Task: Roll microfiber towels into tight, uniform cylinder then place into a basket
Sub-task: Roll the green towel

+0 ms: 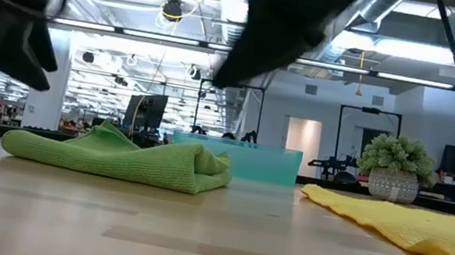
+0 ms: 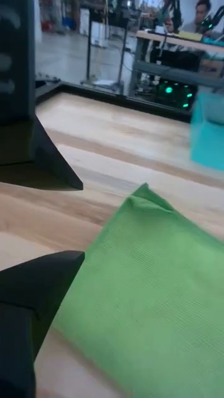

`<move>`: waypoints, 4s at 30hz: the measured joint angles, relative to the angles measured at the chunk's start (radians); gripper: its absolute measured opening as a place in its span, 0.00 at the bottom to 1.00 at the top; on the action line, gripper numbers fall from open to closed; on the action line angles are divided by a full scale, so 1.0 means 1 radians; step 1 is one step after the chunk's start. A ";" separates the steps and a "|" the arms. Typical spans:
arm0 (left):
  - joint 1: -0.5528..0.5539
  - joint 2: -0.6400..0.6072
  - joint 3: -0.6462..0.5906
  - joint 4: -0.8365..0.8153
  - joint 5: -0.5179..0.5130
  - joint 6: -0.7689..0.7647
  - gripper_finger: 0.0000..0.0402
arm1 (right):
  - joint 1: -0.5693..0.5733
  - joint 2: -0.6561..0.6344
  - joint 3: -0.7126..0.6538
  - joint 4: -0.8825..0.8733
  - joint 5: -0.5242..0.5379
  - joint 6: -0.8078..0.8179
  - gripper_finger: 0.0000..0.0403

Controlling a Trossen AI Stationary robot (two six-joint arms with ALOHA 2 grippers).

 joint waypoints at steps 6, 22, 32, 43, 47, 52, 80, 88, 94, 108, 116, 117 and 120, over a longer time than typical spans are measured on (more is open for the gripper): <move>-0.059 0.000 -0.002 -0.003 -0.099 -0.139 0.36 | -0.009 0.094 -0.003 0.131 0.001 -0.121 0.42; -0.056 0.000 -0.002 -0.025 -0.127 -0.199 0.28 | -0.063 0.171 -0.003 0.104 -0.161 -0.016 0.31; 0.023 0.000 -0.005 0.010 -0.177 -0.112 0.24 | -0.054 0.163 -0.003 0.044 -0.161 -0.014 0.30; -0.001 -0.012 -0.049 -0.139 -0.190 -0.249 0.11 | -0.003 0.078 -0.005 -0.008 -0.156 -0.057 0.30; -0.029 -0.066 -0.049 -0.189 -0.192 -0.288 0.06 | 0.018 0.036 -0.005 -0.056 -0.147 -0.057 0.30; -0.067 -0.201 -0.085 -0.188 -0.207 -0.274 0.01 | 0.069 -0.035 -0.003 -0.123 -0.059 -0.051 0.30; -0.045 -0.982 -0.723 1.110 0.004 0.508 0.00 | 0.190 -0.129 -0.003 -0.839 0.315 0.240 0.30; 0.101 -1.064 -0.723 1.171 0.161 0.774 0.00 | 0.114 -0.266 -0.003 -0.982 0.314 0.290 0.30; 0.166 -1.069 -0.723 1.168 0.221 0.849 0.00 | 0.121 -0.394 -0.066 -0.829 0.314 0.274 0.30; 0.176 -1.063 -0.723 1.165 0.272 0.895 0.06 | 0.094 -0.476 -0.464 0.007 0.174 -0.010 0.30; 0.175 -1.018 -0.723 1.166 0.337 0.870 0.30 | 0.091 -0.360 -0.478 0.325 0.091 -0.164 0.30; 0.175 -1.006 -0.723 1.168 0.346 0.870 0.33 | 0.091 -0.341 -0.478 0.355 0.091 -0.175 0.30; 0.175 -0.961 -0.723 1.169 0.363 0.870 0.39 | 0.088 -0.284 -0.478 0.439 0.091 -0.234 0.30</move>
